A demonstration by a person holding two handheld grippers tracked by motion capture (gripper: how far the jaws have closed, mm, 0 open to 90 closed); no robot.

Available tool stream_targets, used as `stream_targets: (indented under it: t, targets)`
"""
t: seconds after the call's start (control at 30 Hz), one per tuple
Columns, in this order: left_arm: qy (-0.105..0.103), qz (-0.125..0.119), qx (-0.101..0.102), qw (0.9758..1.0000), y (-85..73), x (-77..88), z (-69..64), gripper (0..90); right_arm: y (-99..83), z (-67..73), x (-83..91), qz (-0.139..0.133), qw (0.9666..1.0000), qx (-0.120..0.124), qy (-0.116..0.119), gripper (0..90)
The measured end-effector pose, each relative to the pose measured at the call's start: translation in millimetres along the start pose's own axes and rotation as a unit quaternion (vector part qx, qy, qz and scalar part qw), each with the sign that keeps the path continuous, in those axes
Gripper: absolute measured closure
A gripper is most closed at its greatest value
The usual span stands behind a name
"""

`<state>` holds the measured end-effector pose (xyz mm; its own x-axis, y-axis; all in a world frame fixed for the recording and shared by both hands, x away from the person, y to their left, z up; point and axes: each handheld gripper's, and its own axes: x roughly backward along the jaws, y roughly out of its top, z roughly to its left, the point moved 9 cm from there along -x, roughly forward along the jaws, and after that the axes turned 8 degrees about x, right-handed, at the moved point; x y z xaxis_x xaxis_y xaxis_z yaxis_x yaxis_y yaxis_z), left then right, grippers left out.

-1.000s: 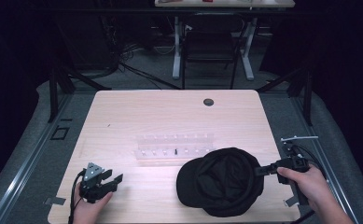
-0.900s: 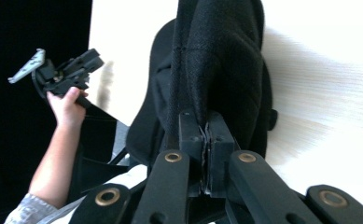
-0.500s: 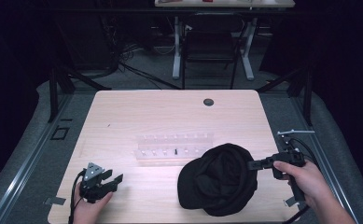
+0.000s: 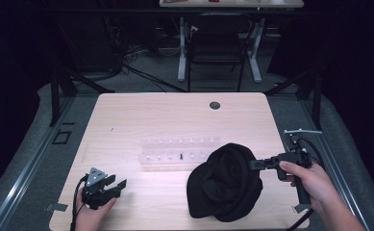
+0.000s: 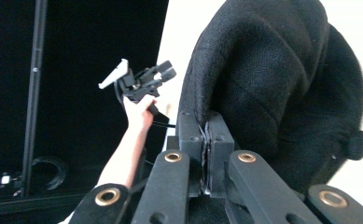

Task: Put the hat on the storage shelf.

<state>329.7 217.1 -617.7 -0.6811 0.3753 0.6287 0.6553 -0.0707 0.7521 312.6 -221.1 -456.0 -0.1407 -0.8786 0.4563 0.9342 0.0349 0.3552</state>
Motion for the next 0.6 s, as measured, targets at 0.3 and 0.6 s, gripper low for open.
stream_targets:
  t: [0.3,0.6]
  targets:
    - [-0.001,0.0,0.0,1.0,-0.1,0.4,0.0,49.0,10.7,17.5,7.8,-0.027,0.9994,0.016,0.016,88.2]
    - [-0.002,0.001,-0.003,1.0,-0.4,-0.2,-0.6,48.4,23.2,25.1,21.3,-0.053,0.9984,0.018,0.012,88.2]
